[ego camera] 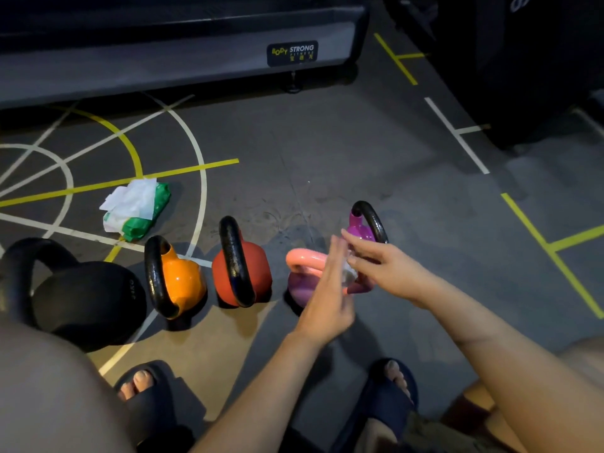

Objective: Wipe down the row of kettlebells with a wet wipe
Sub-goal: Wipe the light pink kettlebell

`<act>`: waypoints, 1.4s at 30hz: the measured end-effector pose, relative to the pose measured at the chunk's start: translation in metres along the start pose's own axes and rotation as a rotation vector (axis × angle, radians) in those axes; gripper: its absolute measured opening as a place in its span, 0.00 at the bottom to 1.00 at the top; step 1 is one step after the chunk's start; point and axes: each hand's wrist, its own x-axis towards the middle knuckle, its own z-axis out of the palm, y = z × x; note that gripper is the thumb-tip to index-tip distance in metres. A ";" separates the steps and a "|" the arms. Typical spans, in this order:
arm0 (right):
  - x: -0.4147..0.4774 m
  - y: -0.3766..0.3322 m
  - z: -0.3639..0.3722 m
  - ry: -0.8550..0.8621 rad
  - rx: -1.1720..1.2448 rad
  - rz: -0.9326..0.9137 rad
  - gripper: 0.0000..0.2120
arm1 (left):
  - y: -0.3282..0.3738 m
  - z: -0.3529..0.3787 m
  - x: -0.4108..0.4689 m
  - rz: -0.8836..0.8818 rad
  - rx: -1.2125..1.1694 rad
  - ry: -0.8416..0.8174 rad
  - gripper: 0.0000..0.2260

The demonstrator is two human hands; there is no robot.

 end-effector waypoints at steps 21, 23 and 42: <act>0.022 0.024 -0.006 0.088 -0.672 0.266 0.03 | 0.004 -0.047 0.023 -0.436 0.230 0.375 0.23; 0.023 0.026 -0.004 0.058 -0.666 0.250 0.06 | 0.004 -0.039 0.024 -0.657 0.104 0.427 0.37; 0.042 0.021 0.033 0.027 -0.371 0.011 0.08 | 0.050 -0.123 0.074 -0.282 0.988 -0.518 0.39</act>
